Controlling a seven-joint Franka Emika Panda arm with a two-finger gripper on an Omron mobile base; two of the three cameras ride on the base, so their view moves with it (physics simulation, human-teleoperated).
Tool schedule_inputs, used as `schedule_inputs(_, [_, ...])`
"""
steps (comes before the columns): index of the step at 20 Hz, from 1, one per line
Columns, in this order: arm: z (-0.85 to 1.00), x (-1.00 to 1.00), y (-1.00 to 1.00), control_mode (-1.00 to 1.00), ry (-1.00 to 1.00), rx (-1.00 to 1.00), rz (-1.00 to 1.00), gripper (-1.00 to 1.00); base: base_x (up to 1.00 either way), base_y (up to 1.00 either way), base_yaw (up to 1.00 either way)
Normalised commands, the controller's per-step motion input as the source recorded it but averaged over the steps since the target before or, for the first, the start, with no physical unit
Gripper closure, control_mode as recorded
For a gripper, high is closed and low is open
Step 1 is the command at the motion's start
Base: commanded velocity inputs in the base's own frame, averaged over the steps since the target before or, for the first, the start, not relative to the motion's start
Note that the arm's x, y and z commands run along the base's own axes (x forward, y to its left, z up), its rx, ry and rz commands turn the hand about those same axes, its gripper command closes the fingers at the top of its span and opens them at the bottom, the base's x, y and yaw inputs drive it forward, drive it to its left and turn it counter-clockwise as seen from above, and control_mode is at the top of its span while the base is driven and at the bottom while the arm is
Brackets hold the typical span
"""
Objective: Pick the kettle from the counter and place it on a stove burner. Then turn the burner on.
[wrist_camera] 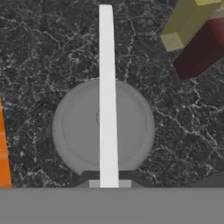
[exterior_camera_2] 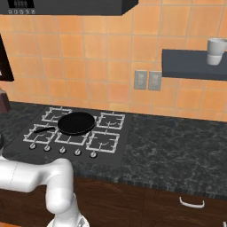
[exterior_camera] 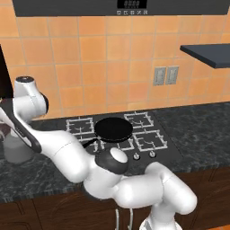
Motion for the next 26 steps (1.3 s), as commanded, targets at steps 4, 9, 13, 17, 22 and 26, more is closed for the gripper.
schedule_inputs(4, [0.27, -0.15, -0.9, -1.0, -0.02, 0.02, 0.0, 1.0, 0.0, 0.0, 0.0])
schedule_inputs(9, [0.14, -0.46, -0.98, -1.0, -0.02, 0.06, -0.01, 1.0, 0.0, 0.0, 0.0])
schedule_inputs(13, [0.34, -0.34, -0.74, -1.0, -0.16, 0.07, -0.04, 1.0, 0.0, 0.0, 0.0])
schedule_inputs(17, [0.38, 0.39, -0.3, -1.0, -0.19, 0.0, -0.13, 1.0, 0.0, 0.0, 0.0])
schedule_inputs(22, [0.14, 0.47, -0.34, -1.0, -0.05, 0.0, -0.25, 1.0, 0.0, 0.0, 0.0])
schedule_inputs(26, [0.26, 0.16, -0.54, -1.0, 0.04, 0.01, -0.22, 1.0, 0.0, 0.0, 0.0])
